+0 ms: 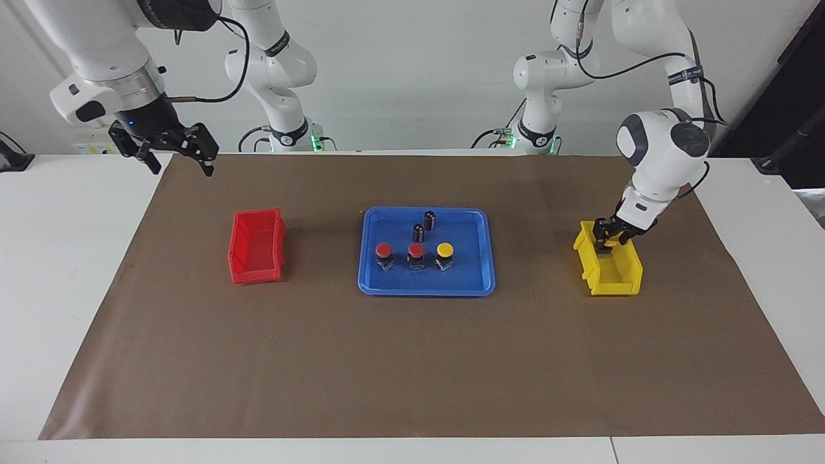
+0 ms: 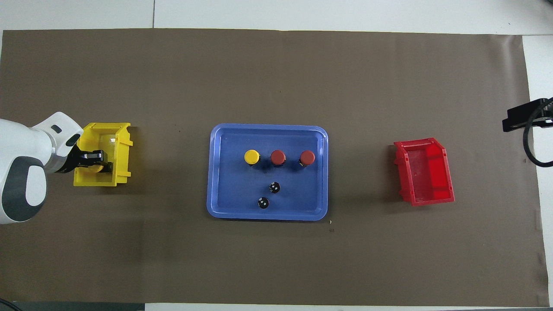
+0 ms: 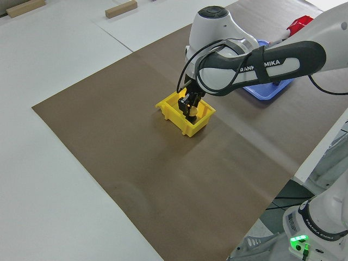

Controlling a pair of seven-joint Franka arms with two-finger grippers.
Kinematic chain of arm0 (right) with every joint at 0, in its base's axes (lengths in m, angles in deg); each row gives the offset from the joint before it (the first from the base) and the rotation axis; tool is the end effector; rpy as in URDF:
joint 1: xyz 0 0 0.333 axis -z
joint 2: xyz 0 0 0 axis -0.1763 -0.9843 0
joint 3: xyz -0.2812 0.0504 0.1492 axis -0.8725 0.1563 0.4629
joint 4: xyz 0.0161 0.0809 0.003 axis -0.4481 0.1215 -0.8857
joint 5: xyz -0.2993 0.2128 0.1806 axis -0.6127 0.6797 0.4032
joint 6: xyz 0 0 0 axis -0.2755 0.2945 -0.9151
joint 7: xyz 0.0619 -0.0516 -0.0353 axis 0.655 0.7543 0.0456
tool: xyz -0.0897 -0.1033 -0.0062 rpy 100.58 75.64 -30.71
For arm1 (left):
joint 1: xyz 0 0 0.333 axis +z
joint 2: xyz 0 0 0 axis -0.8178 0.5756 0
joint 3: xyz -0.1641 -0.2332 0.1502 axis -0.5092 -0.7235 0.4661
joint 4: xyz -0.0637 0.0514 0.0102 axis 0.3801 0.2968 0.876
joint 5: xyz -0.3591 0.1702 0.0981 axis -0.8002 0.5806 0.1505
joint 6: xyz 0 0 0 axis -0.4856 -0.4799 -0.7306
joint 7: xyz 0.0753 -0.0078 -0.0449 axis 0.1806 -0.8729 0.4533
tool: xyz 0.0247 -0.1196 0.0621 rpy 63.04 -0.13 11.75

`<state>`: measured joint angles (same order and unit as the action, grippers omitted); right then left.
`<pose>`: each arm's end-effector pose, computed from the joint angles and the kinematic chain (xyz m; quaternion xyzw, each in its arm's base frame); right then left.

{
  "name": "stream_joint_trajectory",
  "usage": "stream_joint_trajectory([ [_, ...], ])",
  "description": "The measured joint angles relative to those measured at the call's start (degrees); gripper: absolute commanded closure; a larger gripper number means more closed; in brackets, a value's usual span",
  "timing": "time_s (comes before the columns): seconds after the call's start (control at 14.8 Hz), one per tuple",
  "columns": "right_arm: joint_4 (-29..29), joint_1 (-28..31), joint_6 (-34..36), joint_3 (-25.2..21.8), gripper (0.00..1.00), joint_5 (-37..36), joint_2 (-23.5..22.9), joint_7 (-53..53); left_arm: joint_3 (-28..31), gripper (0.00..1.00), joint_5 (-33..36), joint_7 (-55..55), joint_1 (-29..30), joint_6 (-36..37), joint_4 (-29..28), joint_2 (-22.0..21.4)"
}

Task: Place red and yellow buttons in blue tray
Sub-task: 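Carry the yellow button to the tray with the left gripper and release it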

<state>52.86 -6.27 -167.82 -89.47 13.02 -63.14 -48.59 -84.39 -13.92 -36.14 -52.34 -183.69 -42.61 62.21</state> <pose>0.5628 -0.0586 0.6119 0.9996 -0.0184 -0.0222 0.0082 0.5330 0.0015 0.3282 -1.0000 -0.0054 -0.0005 0.0055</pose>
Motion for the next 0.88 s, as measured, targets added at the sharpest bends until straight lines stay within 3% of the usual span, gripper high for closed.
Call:
stream_joint_trajectory([
  [0.41, 4.4, 1.9, -0.1, -1.3, 0.00, 0.0, 2.5, 3.3, -0.1, 0.98, 0.0, -2.6, 0.0, 1.7, 1.3, 0.0],
  [0.75, 5.8, 1.8, -0.2, -1.3, 0.00, 0.0, 3.2, 3.3, -0.6, 0.98, 0.9, -3.6, -1.0, 21.6, 18.2, 0.0],
  [0.88, 6.0, 1.8, -0.4, -1.3, 0.00, 0.0, 3.2, 3.3, -0.8, 0.98, 0.9, -11.4, -4.4, 24.0, 22.7, 0.3],
])
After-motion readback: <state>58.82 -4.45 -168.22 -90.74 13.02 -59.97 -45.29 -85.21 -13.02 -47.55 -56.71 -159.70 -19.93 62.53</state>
